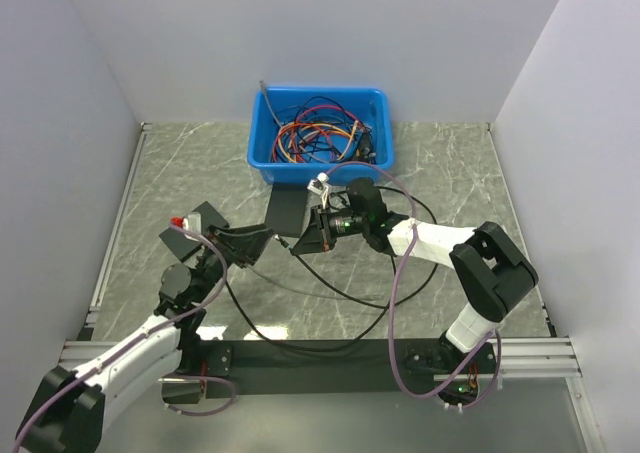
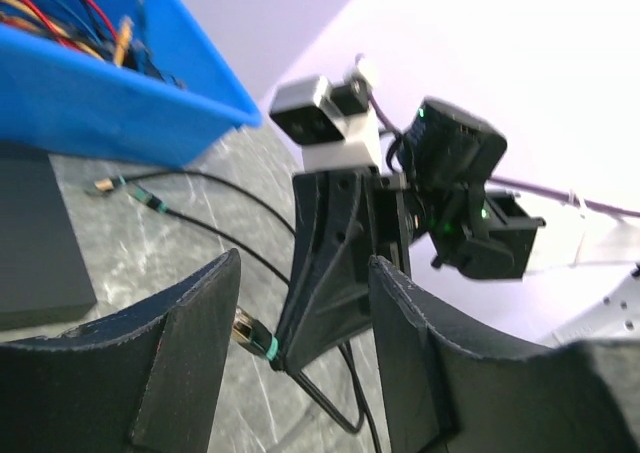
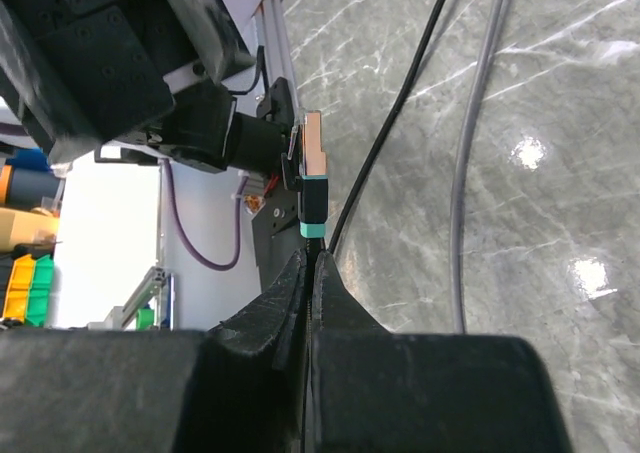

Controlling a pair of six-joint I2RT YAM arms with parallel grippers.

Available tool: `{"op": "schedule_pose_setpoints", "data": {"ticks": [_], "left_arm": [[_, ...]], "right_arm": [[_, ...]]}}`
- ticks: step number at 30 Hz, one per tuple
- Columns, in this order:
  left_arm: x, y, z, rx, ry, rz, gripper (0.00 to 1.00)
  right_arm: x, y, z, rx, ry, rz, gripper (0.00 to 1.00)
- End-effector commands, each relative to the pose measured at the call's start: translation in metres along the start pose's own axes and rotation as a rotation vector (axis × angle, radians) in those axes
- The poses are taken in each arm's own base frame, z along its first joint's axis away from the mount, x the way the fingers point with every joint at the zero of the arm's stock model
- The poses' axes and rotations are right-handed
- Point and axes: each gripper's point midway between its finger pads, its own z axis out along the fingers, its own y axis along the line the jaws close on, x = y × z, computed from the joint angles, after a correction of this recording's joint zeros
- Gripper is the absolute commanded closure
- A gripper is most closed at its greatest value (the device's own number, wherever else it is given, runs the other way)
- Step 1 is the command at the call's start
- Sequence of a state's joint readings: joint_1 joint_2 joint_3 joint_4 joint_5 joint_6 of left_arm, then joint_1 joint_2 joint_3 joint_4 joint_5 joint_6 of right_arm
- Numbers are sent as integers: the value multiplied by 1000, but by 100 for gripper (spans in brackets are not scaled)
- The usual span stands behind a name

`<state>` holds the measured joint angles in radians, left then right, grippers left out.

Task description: Insert the plug into the switch port

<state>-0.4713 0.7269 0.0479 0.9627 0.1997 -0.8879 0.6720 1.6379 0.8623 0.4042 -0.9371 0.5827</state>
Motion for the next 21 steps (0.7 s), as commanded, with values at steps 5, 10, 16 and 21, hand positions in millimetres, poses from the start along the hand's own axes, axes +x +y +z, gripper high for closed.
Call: {"op": "schedule_pose_setpoints", "data": {"ticks": [5,10,16,21], "left_arm": [[7,27,-9,-105,-12,21,39],[11,24,-5,-75,-4,-13,39],[21,22,-3,-45,30,-50,39],[32,21,-2,-34,73,-71,43]], "right_arm": [[-9,31,-3,-112,-15,-61,100],[-9,39,-4,-144,-23,-81,100],[-8,40,-4,-164,-21,-75,100],[-10,40,-3,-166,-28,-83,100]]}}
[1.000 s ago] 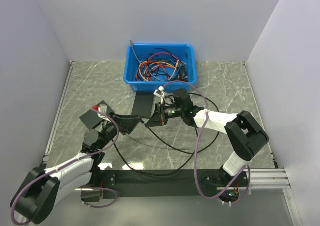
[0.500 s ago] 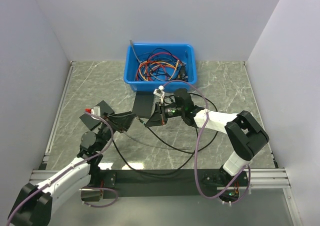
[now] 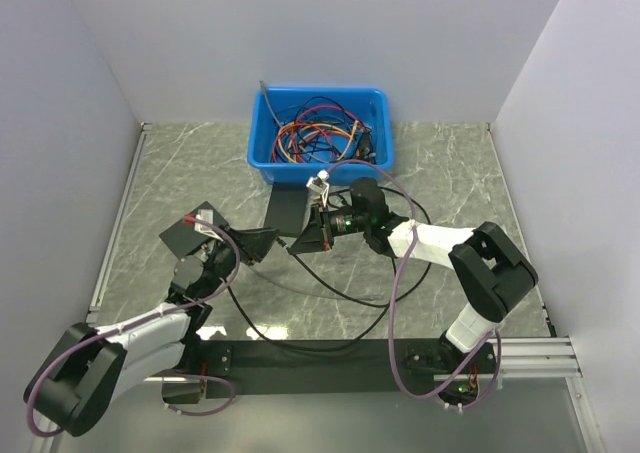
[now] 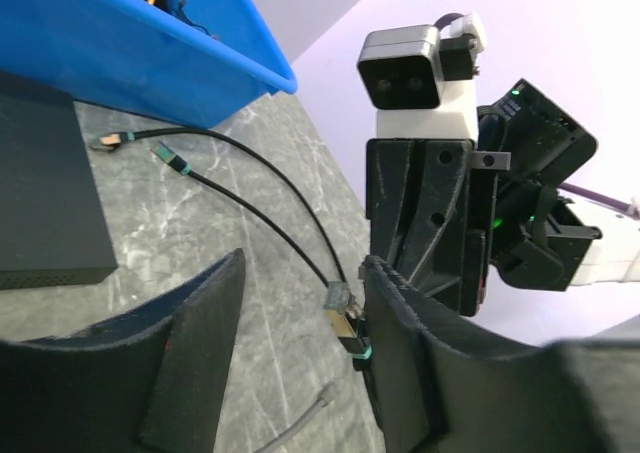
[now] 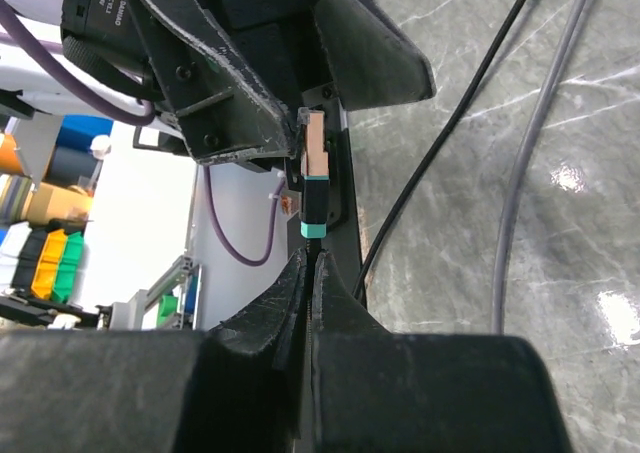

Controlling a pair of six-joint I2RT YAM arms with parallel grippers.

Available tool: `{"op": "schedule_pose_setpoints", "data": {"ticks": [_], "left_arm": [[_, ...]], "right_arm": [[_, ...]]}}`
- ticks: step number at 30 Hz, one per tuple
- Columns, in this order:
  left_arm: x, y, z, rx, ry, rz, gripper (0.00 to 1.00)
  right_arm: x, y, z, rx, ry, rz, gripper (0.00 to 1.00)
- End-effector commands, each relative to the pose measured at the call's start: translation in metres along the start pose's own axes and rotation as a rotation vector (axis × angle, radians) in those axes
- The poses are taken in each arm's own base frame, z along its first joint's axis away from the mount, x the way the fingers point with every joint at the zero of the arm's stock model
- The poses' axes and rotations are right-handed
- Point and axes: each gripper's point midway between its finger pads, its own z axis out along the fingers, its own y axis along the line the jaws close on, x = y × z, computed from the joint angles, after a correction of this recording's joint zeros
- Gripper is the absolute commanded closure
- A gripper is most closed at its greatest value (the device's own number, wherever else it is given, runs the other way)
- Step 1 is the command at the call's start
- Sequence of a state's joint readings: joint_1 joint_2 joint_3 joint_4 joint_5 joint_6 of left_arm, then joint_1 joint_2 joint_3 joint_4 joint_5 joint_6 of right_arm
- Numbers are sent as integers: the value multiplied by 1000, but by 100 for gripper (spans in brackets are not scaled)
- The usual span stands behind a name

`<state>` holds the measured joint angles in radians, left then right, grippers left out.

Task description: Insert the plug into the switch port

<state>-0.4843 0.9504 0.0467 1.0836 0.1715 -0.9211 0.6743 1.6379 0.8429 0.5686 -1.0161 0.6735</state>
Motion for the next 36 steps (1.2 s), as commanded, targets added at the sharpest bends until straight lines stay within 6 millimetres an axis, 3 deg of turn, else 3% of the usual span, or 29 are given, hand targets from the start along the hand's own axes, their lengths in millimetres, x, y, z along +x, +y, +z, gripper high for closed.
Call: {"op": "schedule_pose_setpoints", "data": {"ticks": [1,7,8,11,14,16,18,19,21,24,29,31,32,36], "left_arm": [[7,-13,-5,74,19,-12,47],[13,-17,-1,86,38,-28,73],[13,-17,-1,85,39,-30,85],[12,-19,0,83,34,-31,99],[10,-10,2,21,27,-36,99],[17,14,5,-122,71,-47,99],[11,24,5,-194,47,-41,99],[14,31,3,-234,61,-40,99],[11,32,1,-245,52,-41,99],[12,32,-2,-258,59,-46,99],[12,32,-3,-278,73,-51,99],[12,32,-2,-294,87,-54,99],[13,33,-2,-302,93,-57,99],[12,33,0,-324,109,-57,99]], "right_arm": [[-4,15,1,-49,-8,-53,100],[-3,10,2,-47,-9,-36,100],[-3,11,3,-48,-9,-41,100],[-3,6,3,-30,-11,-45,100],[-6,-4,3,36,-24,-61,100],[-10,-16,2,130,-47,-58,100],[-10,-21,-1,209,-52,-93,80],[-16,-28,-3,268,-77,-129,57],[-15,-27,-6,316,-85,-153,39],[-20,-27,-9,374,-114,-190,30],[-28,-21,-16,545,-159,-302,28],[-25,-5,-5,575,-142,-402,33],[-31,-6,-9,641,-158,-425,35],[-25,-7,1,714,-114,-472,40]]}}
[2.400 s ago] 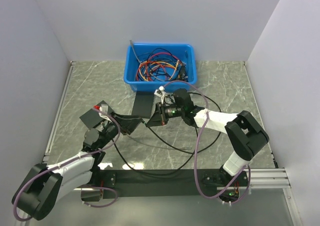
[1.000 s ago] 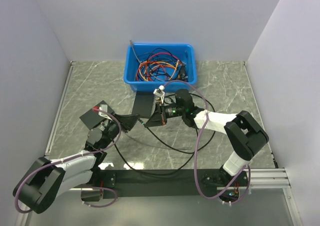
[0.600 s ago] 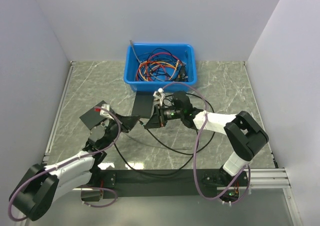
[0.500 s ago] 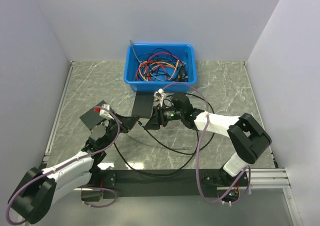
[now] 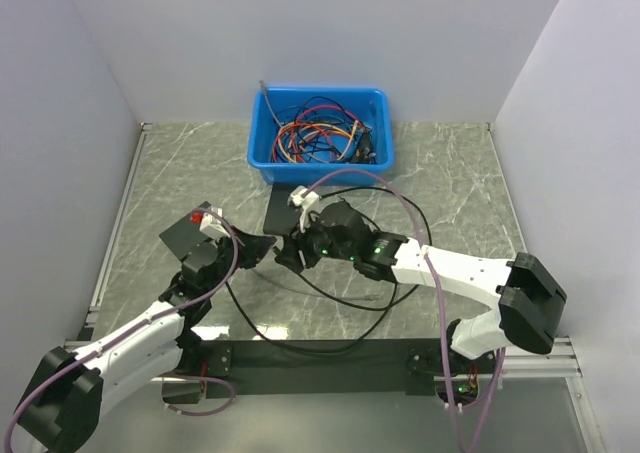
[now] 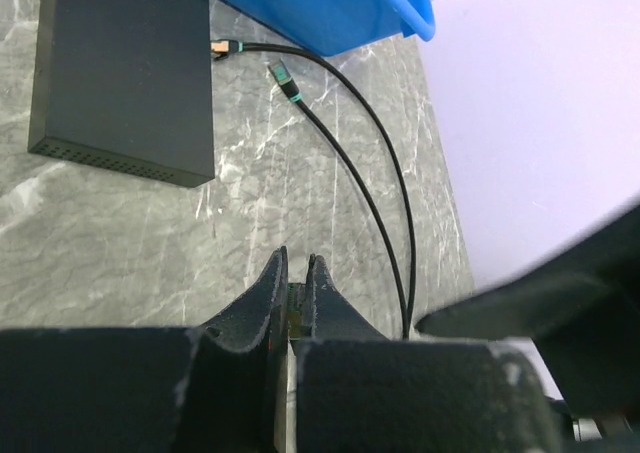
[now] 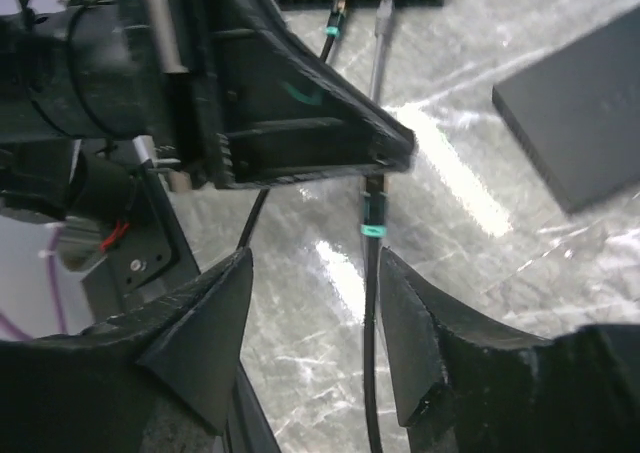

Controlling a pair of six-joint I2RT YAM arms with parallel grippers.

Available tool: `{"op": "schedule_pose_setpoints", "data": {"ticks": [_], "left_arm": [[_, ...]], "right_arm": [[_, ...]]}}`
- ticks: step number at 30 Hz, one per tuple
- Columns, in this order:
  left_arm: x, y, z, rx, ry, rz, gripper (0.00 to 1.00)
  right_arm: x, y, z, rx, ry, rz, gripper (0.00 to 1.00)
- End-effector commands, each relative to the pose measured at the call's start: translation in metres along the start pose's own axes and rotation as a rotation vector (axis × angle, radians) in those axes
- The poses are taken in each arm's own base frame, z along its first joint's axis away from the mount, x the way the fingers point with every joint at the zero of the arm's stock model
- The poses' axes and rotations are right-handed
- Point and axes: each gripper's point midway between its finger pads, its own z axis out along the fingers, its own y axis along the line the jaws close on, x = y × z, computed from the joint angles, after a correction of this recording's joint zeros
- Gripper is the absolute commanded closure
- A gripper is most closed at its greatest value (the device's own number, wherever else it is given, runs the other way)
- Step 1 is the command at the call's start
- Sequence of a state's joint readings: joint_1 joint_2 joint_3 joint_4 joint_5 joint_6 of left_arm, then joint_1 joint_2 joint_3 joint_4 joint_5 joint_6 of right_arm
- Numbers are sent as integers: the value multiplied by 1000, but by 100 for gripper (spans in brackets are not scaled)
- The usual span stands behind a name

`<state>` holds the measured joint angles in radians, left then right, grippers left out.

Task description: Insert the plug into the switch port

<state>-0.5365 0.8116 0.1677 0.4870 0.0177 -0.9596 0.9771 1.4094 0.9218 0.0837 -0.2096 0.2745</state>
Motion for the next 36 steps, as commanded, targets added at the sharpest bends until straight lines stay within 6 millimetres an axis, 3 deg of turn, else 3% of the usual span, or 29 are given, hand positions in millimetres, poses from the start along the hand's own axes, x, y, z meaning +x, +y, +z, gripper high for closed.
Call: {"op": "schedule_pose_setpoints", "data": {"ticks": [1,14,36], "left_arm": [[-12,-12,3,1,-17,10,99],[-9,-8,4,-10,-9,18,99],[-8,-9,5,-8,-4,26,99]], "right_arm": [[-19,-17,0,165,-30,-104,40],[-2,-15,27,185,44,-134,49],[10,-17,52,173,97,-119,57]]}}
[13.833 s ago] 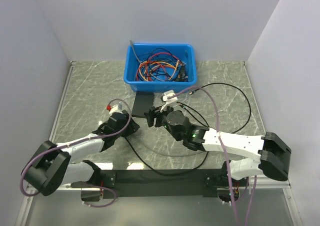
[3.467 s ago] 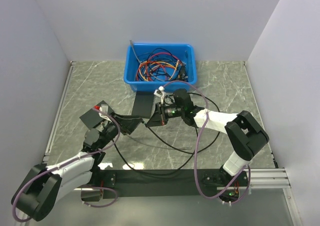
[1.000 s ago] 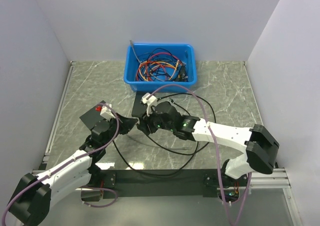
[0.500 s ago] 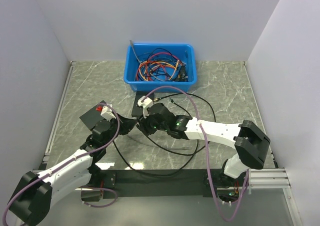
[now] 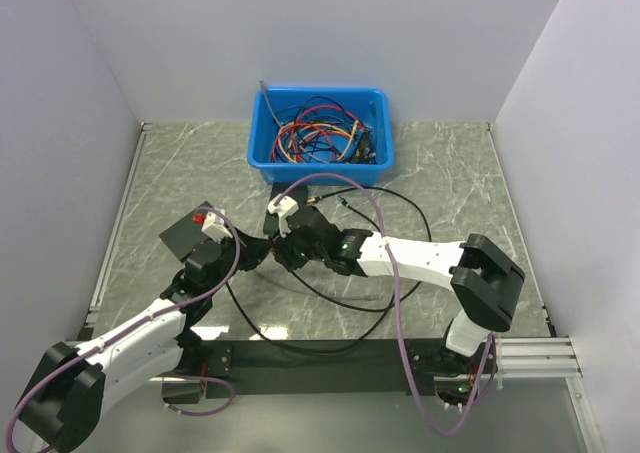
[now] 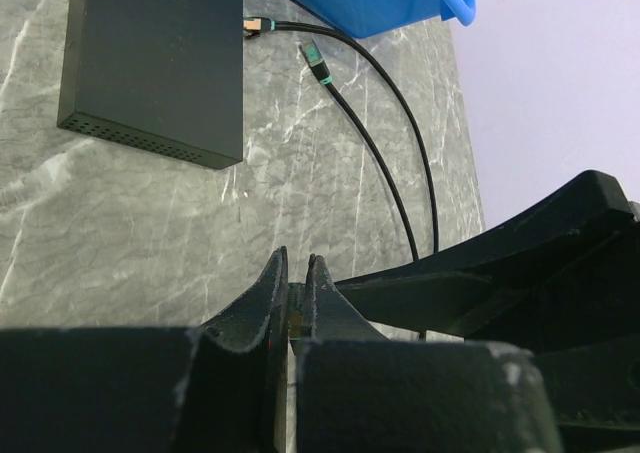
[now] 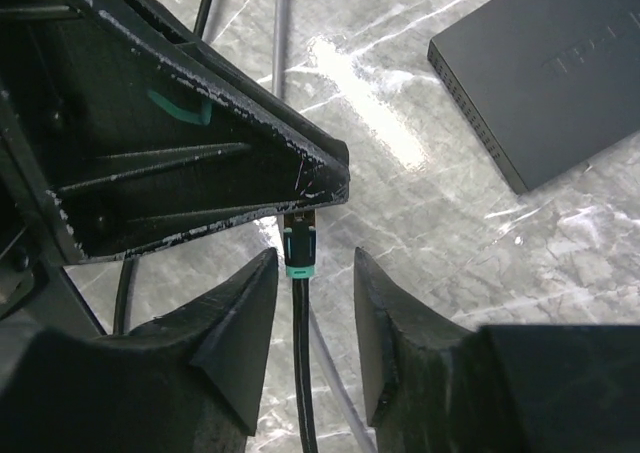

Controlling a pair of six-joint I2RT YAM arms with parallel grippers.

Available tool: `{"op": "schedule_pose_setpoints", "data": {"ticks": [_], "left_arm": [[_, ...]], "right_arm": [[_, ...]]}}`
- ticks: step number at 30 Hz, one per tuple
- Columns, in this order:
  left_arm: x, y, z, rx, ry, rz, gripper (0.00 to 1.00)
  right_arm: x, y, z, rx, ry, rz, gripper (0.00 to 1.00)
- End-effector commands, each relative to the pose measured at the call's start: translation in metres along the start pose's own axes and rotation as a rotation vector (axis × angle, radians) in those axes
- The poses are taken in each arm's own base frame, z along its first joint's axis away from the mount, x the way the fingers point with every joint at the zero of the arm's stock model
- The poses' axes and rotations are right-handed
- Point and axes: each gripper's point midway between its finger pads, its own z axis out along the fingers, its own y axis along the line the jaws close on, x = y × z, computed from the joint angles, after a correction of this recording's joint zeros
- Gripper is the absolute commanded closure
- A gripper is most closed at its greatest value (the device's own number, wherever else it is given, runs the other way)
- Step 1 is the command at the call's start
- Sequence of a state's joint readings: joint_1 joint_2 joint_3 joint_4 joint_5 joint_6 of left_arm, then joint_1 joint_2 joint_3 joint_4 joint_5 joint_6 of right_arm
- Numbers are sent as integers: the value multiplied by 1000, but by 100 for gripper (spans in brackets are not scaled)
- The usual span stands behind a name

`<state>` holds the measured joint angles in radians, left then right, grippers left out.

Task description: Insert the plug into the switch port

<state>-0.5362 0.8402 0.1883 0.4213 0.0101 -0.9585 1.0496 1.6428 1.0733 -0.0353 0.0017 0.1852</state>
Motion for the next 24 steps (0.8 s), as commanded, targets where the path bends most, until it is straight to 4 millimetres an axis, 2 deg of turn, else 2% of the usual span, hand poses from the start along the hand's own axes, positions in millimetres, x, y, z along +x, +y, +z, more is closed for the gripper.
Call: {"op": "schedule_pose_setpoints", "data": {"ticks": [1,8,24], "left_arm": [[-16,-22,1,57,-43,24,99],[-15,-20,1,55,-42,19,99],[-16,-20,-1,61,-50,16,99]], "right_arm": [[-27,9,0,-17,-61,-3,58],[-26,10,3,-17,-56,-6,67],[-22,9,10,-14,-38,5,69]]}}
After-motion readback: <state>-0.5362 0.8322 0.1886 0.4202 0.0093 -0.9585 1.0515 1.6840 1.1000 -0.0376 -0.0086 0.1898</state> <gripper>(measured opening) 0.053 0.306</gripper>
